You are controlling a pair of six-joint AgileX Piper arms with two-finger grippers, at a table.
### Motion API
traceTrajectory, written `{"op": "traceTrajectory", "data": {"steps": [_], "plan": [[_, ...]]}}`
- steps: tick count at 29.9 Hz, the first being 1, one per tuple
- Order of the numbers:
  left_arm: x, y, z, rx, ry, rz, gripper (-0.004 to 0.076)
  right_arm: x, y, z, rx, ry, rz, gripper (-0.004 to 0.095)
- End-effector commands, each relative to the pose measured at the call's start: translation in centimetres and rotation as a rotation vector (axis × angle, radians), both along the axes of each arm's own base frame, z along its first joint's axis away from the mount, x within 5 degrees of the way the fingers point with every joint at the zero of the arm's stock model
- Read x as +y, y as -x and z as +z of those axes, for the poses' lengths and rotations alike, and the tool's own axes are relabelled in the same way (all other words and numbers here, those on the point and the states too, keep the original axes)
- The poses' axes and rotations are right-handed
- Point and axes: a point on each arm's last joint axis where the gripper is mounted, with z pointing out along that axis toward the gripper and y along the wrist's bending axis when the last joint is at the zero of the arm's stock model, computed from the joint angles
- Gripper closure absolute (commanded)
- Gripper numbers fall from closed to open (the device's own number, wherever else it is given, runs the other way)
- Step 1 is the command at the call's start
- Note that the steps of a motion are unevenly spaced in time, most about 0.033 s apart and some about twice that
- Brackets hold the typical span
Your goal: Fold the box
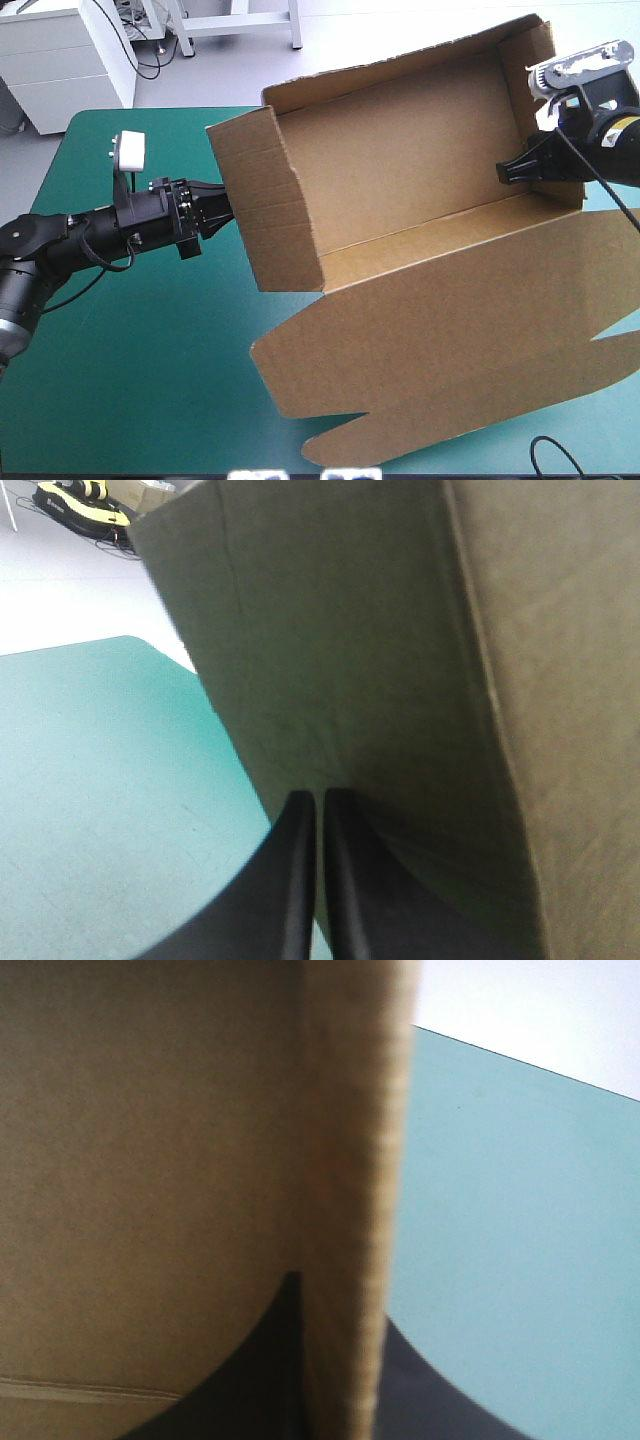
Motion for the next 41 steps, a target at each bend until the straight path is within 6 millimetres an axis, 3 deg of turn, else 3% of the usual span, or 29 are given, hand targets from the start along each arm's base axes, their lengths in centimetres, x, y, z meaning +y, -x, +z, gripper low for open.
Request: {"op": "traceTrajectory", "data": {"steps": [1, 8, 11, 26, 41], "plan": [[-0.3, 1.5, 3.0, -0.064, 0.100, -0.091, 0.0650, -0.1, 1.0, 1.7, -0.097, -0.040, -0.002, 0.0927], [-0.3, 1.5, 3.3, -0.051, 0.102, -0.093, 0.0335, 0.1, 0.9, 1.9, -0.124, -0.073, 0.011, 0.0926], [-0.3, 1.5, 3.3, -0.048, 0.109, -0.093, 0.0271, 0.1, 0.9, 2.0, -0.129, -0.073, 0.010, 0.0926], [-1.8, 2.4, 4.5, -0.063, 0.180, -0.175, 0.0258, 0.0, 0.7, 2.2, -0.162, -0.081, 0.001, 0.0925], [-2.0, 2.6, 4.9, -0.062, 0.185, -0.191, 0.0257, 0.5, -1.0, 1.5, -0.134, -0.103, 0.007, 0.0925]]}}
